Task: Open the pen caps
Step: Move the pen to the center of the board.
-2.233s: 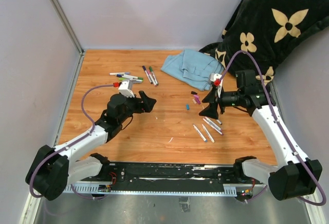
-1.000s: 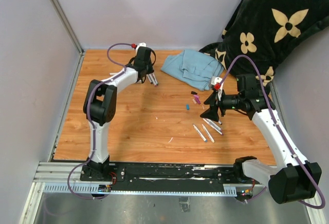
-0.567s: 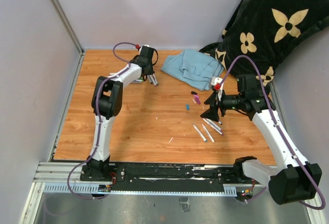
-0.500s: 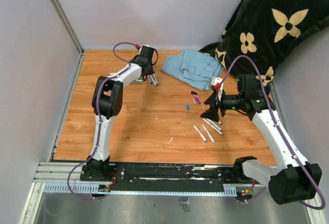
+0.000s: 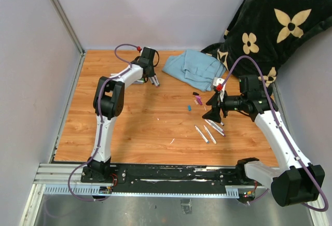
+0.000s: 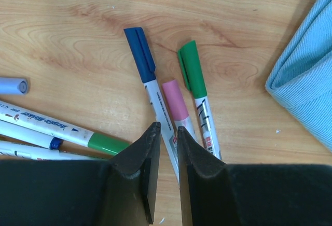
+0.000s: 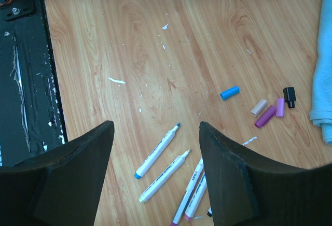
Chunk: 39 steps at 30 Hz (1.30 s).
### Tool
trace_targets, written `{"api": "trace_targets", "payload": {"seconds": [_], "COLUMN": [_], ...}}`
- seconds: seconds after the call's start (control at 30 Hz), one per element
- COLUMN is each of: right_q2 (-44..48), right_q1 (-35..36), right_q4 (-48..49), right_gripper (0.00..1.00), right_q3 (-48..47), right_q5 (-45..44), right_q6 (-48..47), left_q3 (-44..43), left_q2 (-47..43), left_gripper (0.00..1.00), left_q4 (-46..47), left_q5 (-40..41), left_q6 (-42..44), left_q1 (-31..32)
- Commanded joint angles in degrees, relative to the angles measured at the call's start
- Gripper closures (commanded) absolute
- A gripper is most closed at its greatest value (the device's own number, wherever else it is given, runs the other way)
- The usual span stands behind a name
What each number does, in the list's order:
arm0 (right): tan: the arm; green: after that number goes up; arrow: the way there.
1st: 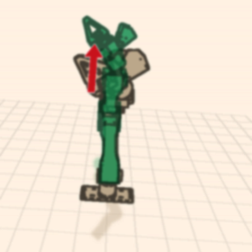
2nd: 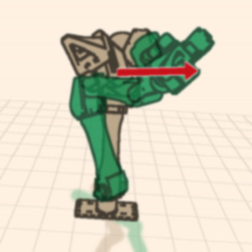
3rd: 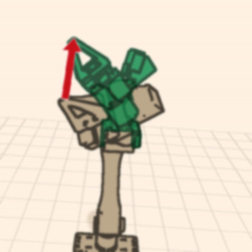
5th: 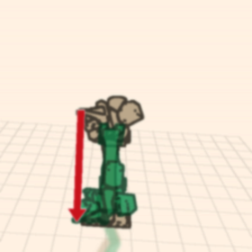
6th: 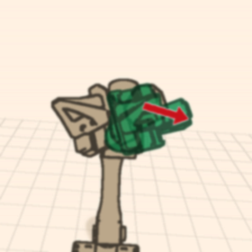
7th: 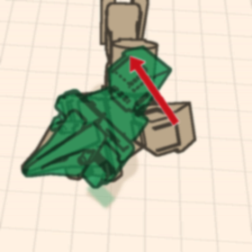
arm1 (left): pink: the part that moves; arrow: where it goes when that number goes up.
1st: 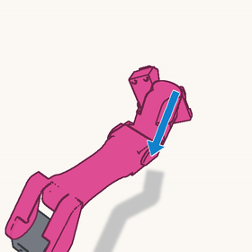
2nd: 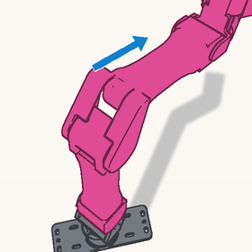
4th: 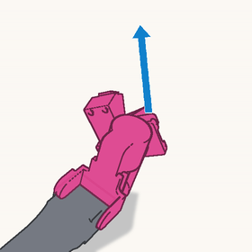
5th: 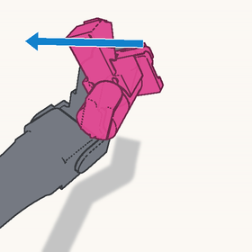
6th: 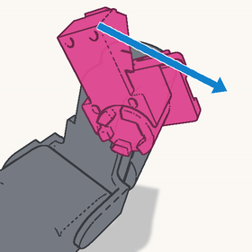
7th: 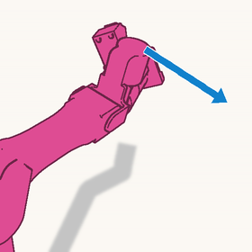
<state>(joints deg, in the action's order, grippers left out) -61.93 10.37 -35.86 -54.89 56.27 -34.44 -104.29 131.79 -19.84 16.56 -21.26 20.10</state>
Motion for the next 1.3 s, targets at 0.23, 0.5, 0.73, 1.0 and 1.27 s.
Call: {"api": "trace_targets", "payload": {"seconds": [0.23, 0.5, 0.73, 1.0, 1.27], "right_q2": [1.2, 1.6, 1.6, 1.6, 1.4], "right_q1": [-0.6, -0.6, -0.6, -0.5, -0.5], "right_q4": [0.2, 0.2, 0.2, 0.2, 0.2], "right_gripper": [0.32, 0.32, 0.32, 0.32, 0.32], "right_q3": [0.5, 0.5, 0.5, 0.5, 0.5], "right_q5": [0.2, 0.2, 0.5, 0.8, 1.1], "right_q6": [-0.7, -0.6, -0.6, -0.5, -0.5], "left_q3": [6.7, 12.8, 24.4, 41.5, 56.8], "left_q2": [-2.0, -6.3, -14.9, -25.3, -40.0], "left_gripper": [0.75, 0.87, 0.89, 0.91, 0.91], "left_q4": [1.3, 2.2, 6.3, 10.6, 6.8], "left_q5": [-0.8, -3.5, -7.3, -12.3, -8.0], "left_q6": [-1.1, -1.6, -2.6, -3.2, -4.2], "left_q1": [-0.4, -0.4, -0.2, 2.5, 9.5]}}
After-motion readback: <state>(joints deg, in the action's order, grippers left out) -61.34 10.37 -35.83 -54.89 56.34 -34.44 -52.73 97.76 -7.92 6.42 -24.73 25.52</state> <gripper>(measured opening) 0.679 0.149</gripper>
